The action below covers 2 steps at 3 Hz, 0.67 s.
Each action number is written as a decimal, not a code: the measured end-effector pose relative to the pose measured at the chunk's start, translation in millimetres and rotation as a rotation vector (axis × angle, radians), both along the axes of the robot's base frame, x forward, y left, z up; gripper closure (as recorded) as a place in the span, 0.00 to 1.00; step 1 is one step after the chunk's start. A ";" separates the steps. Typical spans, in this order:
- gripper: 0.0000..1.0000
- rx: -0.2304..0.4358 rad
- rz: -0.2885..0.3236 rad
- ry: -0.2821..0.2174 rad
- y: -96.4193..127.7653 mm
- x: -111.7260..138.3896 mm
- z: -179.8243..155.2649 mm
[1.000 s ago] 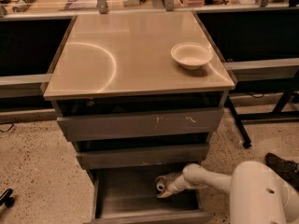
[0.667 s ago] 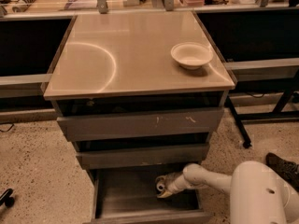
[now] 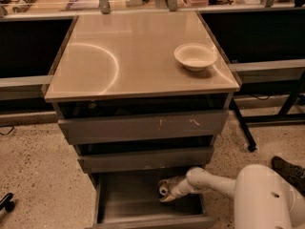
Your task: Place pepsi can into bottom drawer
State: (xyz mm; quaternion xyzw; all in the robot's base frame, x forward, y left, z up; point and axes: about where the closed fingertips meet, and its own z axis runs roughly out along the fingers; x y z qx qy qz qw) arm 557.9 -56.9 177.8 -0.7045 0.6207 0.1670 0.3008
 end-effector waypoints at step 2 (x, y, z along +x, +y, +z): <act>0.00 0.000 0.000 0.000 0.1 -0.1 -0.1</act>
Offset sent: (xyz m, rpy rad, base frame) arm 0.0000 0.0000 0.0000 0.0000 0.0000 0.0000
